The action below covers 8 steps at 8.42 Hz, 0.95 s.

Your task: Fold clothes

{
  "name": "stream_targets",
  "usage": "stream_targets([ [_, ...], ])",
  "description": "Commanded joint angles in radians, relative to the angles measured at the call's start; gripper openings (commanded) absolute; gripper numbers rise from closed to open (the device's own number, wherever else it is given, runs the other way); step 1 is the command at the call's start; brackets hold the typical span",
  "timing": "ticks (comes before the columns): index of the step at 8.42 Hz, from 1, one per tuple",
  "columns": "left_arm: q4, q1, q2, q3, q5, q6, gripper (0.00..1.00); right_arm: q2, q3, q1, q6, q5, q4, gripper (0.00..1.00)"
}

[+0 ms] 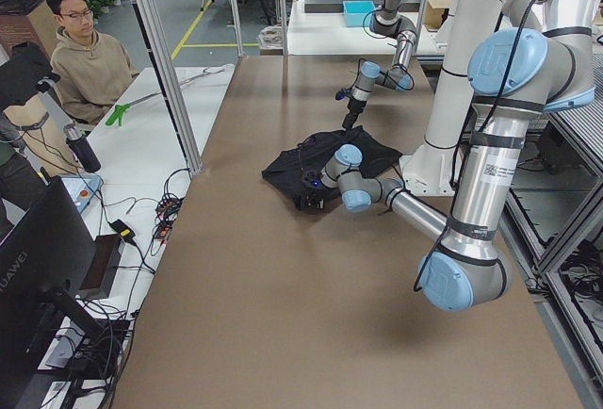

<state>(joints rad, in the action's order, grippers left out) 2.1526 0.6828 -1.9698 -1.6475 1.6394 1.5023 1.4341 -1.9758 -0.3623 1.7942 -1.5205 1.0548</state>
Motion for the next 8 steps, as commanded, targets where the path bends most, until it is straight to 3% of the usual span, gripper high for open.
stream_targets([
  [1, 0.004, 0.130, -0.304, 0.370, 0.033, -0.095, 0.00, -0.014, -0.003, 0.011, -0.002, 0.057, -0.003, 0.95],
  [3, 0.006, 0.168, -0.623, 0.730, 0.043, -0.114, 0.00, -0.023, -0.008, 0.017, -0.002, 0.065, -0.007, 0.95],
  [4, 0.009, 0.165, -0.729, 0.853, 0.036, -0.116, 0.00, -0.029, -0.008, 0.028, -0.002, 0.088, -0.009, 0.95],
  [5, 0.015, 0.165, -0.747, 0.877, 0.034, -0.116, 0.00, -0.031, -0.005, 0.052, -0.002, 0.115, -0.010, 0.95],
  [6, 0.016, 0.164, -0.745, 0.877, 0.033, -0.117, 0.62, -0.031, -0.006, 0.054, -0.009, 0.131, -0.010, 0.95],
  [7, 0.018, 0.161, -0.738, 0.873, 0.030, -0.116, 1.00, -0.037, -0.003, 0.054, -0.027, 0.128, -0.012, 0.95],
  [8, 0.020, 0.156, -0.727, 0.865, 0.030, -0.119, 1.00, -0.056, 0.000, 0.052, -0.056, 0.129, -0.013, 0.95],
])
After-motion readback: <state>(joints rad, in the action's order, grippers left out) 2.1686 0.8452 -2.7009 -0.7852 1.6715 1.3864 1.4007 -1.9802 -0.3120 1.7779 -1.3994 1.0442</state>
